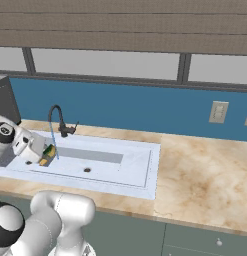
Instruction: Soak the sponge with water for a few seconds and then drop it inside the sink.
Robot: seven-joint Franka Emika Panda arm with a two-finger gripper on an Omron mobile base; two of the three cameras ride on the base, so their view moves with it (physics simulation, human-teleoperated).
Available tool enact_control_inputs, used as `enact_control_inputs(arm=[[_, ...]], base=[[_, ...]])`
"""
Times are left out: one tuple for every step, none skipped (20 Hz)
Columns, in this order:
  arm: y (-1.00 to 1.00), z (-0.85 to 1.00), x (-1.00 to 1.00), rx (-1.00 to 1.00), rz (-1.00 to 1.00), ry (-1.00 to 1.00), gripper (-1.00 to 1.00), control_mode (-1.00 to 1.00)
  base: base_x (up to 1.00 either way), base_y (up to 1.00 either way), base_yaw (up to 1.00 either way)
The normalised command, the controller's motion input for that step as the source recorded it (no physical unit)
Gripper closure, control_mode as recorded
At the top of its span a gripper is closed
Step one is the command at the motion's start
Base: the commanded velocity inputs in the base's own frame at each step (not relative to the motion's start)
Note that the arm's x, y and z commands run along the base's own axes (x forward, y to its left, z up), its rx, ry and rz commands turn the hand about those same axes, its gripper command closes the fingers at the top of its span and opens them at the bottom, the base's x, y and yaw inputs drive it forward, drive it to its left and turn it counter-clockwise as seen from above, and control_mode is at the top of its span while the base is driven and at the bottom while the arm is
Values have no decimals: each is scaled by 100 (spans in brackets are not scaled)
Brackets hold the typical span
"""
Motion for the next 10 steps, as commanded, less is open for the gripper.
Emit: enact_control_inputs(arm=[[33,-2,0,-12,11,13,100,-100],[34,-6,0,-12,10,13,100,-100],[36,-15,0,-14,10,15,100,-100],[37,-19,0,-15,8,13,100,-100],[39,-21,0,-16,7,12,100,-100],[40,-30,7,-17,4,7,100,-100],[37,-33,7,-16,3,3,100,-100],[36,-31,9,-16,2,3,100,-100],[35,-29,12,-16,0,2,100,-100],[35,-32,14,-15,0,0,100,-100]], base=[[0,0,0],[0,0,0],[0,0,0],[0,0,0],[0,0,0],[0,0,0],[0,0,0],[0,0,0],[0,0,0],[0,0,0]])
